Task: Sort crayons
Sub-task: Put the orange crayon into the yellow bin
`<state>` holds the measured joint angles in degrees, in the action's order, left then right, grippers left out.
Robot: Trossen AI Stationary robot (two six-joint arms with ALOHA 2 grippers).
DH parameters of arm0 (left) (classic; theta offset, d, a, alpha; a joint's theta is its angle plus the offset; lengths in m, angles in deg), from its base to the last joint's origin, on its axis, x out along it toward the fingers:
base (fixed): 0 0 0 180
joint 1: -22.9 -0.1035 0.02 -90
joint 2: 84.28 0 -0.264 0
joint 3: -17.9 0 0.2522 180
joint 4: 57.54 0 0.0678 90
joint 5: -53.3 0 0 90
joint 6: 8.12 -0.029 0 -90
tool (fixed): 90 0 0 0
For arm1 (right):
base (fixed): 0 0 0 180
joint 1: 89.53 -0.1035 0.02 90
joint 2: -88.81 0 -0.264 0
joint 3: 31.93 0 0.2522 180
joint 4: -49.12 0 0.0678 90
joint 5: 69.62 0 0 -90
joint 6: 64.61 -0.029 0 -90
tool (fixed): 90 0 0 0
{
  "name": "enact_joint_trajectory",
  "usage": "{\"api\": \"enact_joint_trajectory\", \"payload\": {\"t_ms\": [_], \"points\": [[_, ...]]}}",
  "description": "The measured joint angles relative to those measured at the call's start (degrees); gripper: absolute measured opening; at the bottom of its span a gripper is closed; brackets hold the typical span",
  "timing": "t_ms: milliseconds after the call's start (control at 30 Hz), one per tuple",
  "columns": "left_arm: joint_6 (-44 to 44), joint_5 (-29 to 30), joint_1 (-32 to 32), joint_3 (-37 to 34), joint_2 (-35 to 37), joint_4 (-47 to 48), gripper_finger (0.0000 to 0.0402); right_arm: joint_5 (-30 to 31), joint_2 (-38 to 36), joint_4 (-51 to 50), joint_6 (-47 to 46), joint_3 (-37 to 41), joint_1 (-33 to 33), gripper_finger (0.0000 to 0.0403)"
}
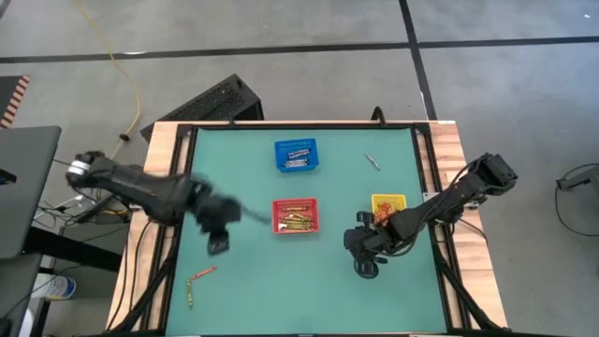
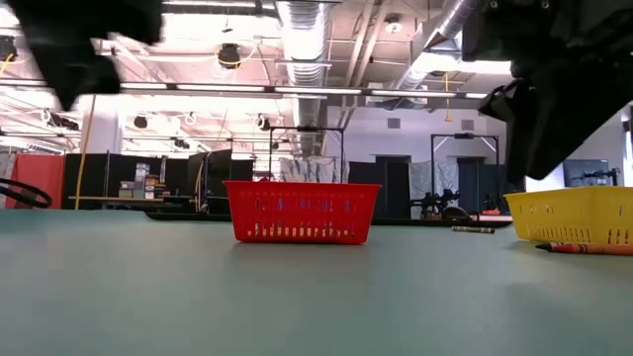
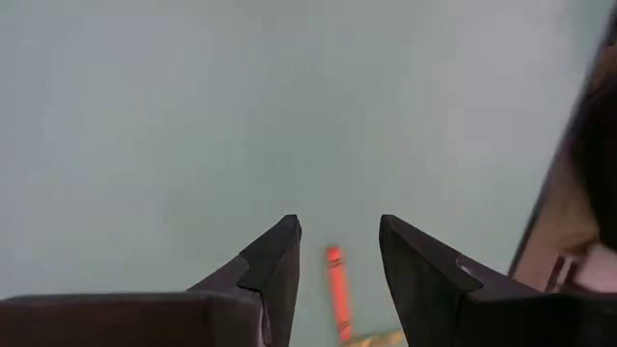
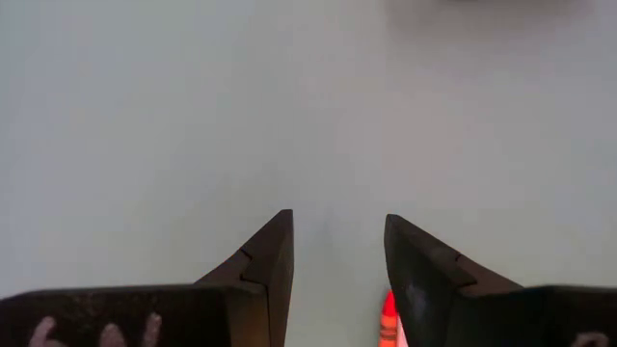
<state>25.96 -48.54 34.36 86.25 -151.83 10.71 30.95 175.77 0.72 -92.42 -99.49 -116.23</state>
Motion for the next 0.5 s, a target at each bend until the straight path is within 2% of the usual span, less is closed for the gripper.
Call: {"api": "enact_joint_trajectory", "payload": {"t_ms": [100, 233, 367, 500], "points": [[12.5, 6.0, 12.1, -8.2, 4.5, -10.1, 0.0133, 0.0, 0.0, 2.2, 0.0, 0.0, 0.1, 0.0154], [23.5, 12.7, 24.4, -15.9, 5.2, -18.5, 0.0127, 0.0, 0.0, 5.0, 0.0, 0.0, 0.2, 0.0154], [32.6, 15.9, 31.0, -19.3, 3.2, -19.6, 0.0123, 0.0, 0.0, 5.6, -0.2, 0.0, 0.2, 0.0154], [36.5, 17.0, 35.3, -20.6, 0.5, -20.2, 0.0121, 0.0, 0.0, 5.7, -0.8, 0.0, 0.2, 0.0154]]}}
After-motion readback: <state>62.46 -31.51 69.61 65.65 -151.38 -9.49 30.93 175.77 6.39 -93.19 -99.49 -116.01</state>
